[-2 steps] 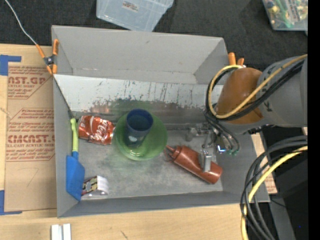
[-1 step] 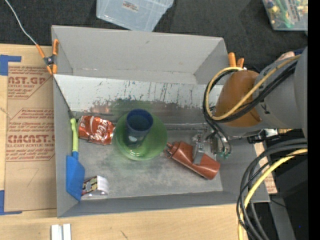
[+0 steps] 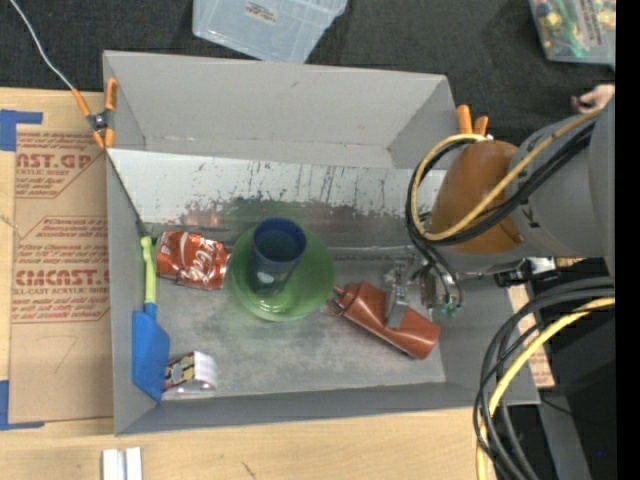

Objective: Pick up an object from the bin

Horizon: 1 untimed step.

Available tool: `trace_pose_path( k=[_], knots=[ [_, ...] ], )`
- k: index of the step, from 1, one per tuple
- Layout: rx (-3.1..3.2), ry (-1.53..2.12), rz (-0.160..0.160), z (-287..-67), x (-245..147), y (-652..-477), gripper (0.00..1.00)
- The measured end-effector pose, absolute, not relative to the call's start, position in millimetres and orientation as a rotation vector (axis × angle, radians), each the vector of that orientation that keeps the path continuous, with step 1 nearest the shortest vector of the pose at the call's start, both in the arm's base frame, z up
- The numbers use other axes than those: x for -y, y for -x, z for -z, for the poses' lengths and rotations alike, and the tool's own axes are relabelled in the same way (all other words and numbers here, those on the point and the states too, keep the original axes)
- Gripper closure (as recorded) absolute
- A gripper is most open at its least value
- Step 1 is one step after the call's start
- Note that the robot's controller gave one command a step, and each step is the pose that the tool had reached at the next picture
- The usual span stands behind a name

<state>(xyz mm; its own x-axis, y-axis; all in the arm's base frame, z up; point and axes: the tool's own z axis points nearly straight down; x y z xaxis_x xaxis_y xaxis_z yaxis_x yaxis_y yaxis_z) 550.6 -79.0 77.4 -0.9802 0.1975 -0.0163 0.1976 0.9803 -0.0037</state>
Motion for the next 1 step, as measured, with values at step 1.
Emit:
trace_pose_path(
  k=[1],
  knots=[
    [-3.103, -0.298, 0.007, -131.3, 77.1, -558.6, 1.0]
  ],
)
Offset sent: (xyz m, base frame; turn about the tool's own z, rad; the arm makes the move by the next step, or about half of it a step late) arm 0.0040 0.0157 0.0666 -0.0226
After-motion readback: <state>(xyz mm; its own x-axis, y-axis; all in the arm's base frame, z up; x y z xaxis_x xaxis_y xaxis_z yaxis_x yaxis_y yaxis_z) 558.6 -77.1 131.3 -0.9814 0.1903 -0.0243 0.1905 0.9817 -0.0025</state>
